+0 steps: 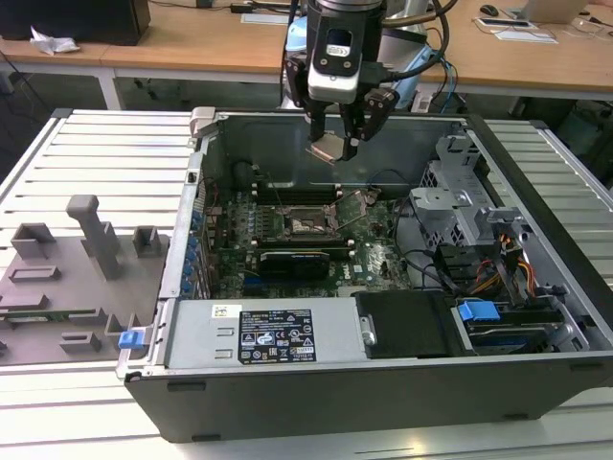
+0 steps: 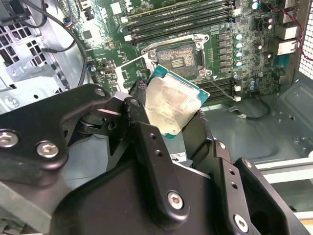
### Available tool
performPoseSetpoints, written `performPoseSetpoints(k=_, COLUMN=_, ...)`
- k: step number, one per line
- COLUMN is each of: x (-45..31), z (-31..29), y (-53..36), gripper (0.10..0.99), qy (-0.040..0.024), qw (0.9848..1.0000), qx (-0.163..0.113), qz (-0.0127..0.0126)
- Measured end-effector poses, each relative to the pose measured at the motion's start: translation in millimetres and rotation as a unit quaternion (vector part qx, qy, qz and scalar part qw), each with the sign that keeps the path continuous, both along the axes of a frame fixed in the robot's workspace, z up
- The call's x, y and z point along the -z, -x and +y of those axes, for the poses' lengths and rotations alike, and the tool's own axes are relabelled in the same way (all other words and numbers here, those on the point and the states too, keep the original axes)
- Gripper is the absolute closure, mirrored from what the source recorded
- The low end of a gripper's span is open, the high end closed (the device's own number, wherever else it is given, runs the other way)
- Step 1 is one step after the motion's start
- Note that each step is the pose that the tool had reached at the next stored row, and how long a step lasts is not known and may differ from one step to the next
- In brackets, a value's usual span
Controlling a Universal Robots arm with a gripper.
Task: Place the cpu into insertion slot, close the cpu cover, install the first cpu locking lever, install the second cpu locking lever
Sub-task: 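Place the cpu into insertion slot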
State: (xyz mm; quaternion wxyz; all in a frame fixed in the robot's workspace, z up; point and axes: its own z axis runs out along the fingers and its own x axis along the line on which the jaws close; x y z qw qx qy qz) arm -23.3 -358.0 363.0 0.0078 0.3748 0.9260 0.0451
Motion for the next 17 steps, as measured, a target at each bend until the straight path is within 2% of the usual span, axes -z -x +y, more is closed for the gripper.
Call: performPoseSetpoints(k=17, x=0.8, z=0.0, y=0.0, gripper=0.549, qy=0.0000, qw=0.9990, qx=0.044, qz=0.0000)
